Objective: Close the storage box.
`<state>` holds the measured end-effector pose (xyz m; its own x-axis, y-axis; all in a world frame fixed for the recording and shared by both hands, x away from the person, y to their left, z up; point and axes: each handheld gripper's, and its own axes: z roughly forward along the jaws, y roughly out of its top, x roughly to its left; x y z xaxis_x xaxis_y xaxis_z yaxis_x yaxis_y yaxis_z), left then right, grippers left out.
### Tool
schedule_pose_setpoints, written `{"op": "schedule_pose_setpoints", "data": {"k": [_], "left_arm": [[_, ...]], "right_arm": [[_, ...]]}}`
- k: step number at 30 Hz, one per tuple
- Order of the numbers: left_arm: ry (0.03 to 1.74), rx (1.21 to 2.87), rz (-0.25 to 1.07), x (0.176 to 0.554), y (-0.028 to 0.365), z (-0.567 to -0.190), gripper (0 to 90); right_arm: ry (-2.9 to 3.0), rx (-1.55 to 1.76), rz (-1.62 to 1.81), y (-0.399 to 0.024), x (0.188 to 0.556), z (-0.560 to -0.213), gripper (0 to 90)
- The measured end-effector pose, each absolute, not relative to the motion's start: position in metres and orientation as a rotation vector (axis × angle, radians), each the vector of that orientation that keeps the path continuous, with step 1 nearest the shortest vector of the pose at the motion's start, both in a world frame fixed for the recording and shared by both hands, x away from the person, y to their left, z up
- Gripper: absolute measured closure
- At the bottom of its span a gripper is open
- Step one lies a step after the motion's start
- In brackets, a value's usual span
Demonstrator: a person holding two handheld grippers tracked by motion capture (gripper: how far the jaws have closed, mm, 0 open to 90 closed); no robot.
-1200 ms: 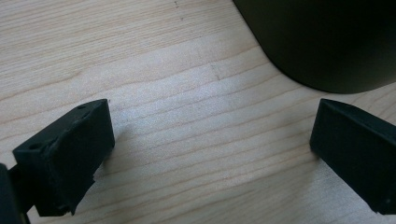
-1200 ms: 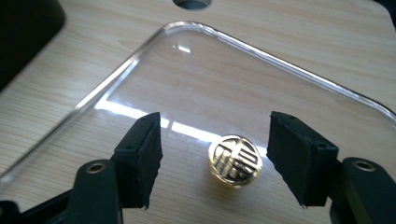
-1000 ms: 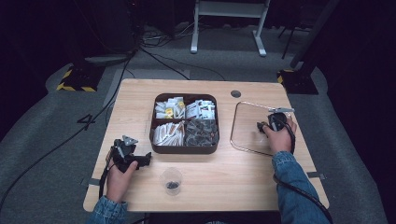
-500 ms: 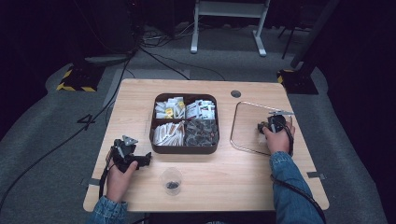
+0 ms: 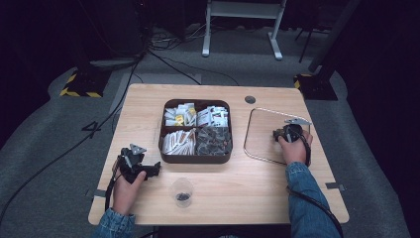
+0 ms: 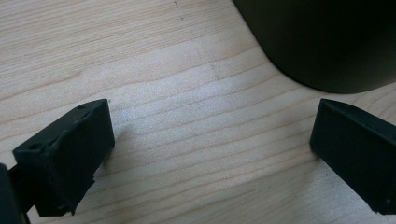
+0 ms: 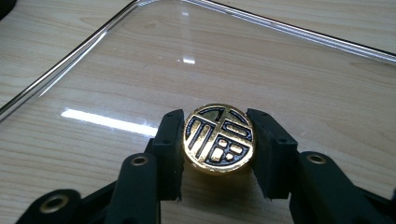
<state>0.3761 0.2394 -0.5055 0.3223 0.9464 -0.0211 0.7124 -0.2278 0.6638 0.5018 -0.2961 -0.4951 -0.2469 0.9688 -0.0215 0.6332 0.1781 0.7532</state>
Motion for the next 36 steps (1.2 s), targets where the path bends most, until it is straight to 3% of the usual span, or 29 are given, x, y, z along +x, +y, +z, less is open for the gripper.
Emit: {"op": "schedule_pose_setpoints", "data": {"k": [11,36], "left_arm": [[1.456,2.018,0.529,0.376,0.239,-0.505,0.1],[1.457,2.018,0.529,0.376,0.239,-0.505,0.2]], "right_arm": [[1.932,1.483,0.876,-0.299,0.499,-0.489,59.1],[1.915,1.425,1.0,-0.294,0.477,-0.411,59.1]]}}
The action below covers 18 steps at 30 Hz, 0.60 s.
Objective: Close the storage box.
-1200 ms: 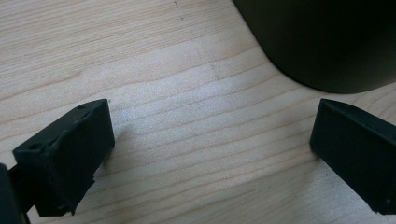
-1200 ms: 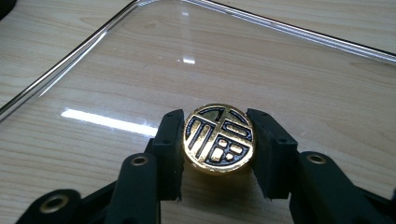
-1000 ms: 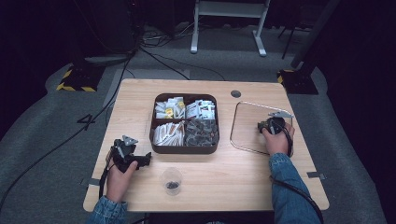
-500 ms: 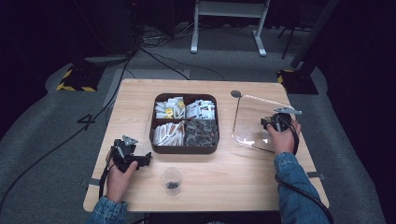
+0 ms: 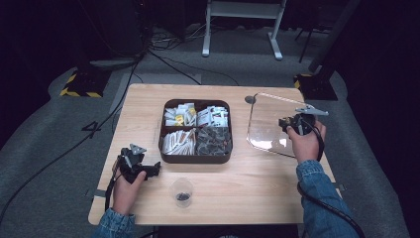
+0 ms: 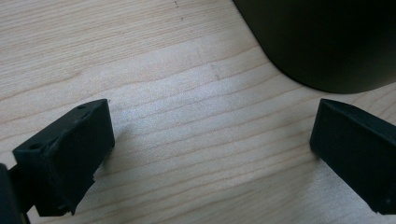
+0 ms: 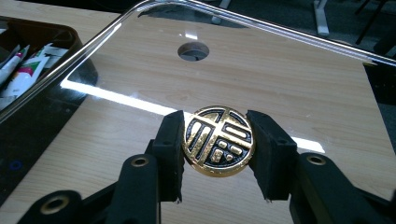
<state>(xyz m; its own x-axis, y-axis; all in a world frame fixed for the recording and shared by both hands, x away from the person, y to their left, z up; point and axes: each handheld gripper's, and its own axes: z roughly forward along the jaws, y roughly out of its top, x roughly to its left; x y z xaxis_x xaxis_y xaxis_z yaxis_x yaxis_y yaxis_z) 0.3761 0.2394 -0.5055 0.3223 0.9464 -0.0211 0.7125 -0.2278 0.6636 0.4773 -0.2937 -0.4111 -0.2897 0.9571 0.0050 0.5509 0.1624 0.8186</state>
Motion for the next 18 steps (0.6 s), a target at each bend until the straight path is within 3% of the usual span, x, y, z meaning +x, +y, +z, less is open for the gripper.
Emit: {"op": "schedule_pose_setpoints", "data": {"k": [18], "left_arm": [[1.461,2.014,0.526,0.377,0.237,-0.506,0.2]], "right_arm": [[1.947,1.371,1.041,-0.256,0.475,-0.375,59.1]]}}
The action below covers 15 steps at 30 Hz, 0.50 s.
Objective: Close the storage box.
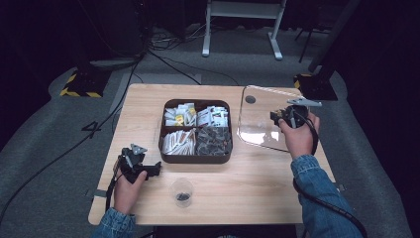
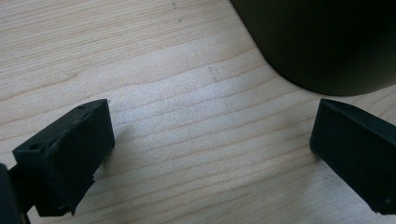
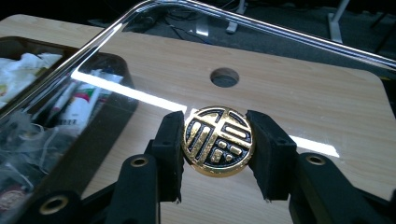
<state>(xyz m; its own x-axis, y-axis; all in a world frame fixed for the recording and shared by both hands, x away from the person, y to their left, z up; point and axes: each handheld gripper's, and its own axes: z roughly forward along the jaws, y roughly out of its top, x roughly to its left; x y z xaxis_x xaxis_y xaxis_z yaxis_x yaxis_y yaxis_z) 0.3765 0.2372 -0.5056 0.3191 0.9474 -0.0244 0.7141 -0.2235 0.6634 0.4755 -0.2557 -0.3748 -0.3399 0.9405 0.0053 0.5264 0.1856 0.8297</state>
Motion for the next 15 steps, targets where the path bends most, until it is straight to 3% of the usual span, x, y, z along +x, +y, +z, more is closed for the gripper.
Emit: {"op": "schedule_pose_setpoints", "data": {"k": [15], "left_arm": [[1.459,2.013,0.53,0.376,0.238,-0.506,0.2]], "right_arm": [[2.043,1.28,1.087,-0.174,0.488,-0.354,59.1]]}}
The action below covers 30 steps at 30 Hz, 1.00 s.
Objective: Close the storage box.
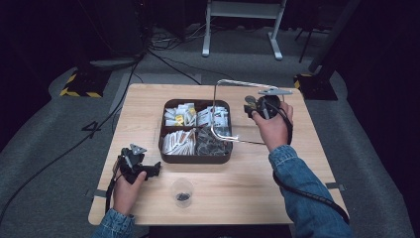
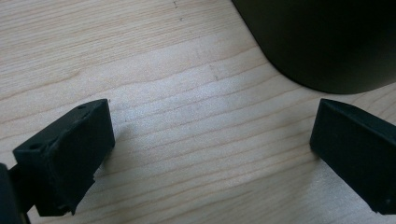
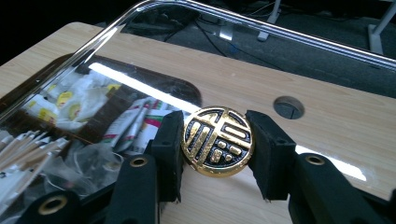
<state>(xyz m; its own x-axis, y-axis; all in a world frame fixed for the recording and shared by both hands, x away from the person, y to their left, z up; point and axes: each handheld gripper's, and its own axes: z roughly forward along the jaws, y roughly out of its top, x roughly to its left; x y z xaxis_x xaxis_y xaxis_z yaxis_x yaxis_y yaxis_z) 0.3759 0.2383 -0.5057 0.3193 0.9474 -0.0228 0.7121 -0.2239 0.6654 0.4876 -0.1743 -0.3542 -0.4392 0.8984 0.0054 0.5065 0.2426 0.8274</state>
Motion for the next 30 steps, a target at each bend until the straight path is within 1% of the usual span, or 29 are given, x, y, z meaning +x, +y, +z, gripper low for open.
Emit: {"op": "schedule_pose_setpoints", "data": {"k": [18,22,30], "left_arm": [[1.462,2.01,0.525,0.375,0.239,-0.506,0.2],[1.46,2.008,0.521,0.375,0.239,-0.506,0.2],[1.461,2.01,0.526,0.375,0.239,-0.506,0.2]], "right_arm": [[2.102,1.28,1.041,-0.085,0.493,-0.356,59.1],[2.113,1.274,1.034,-0.07,0.492,-0.357,59.1],[2.114,1.276,1.015,-0.054,0.491,-0.363,59.1]]}}
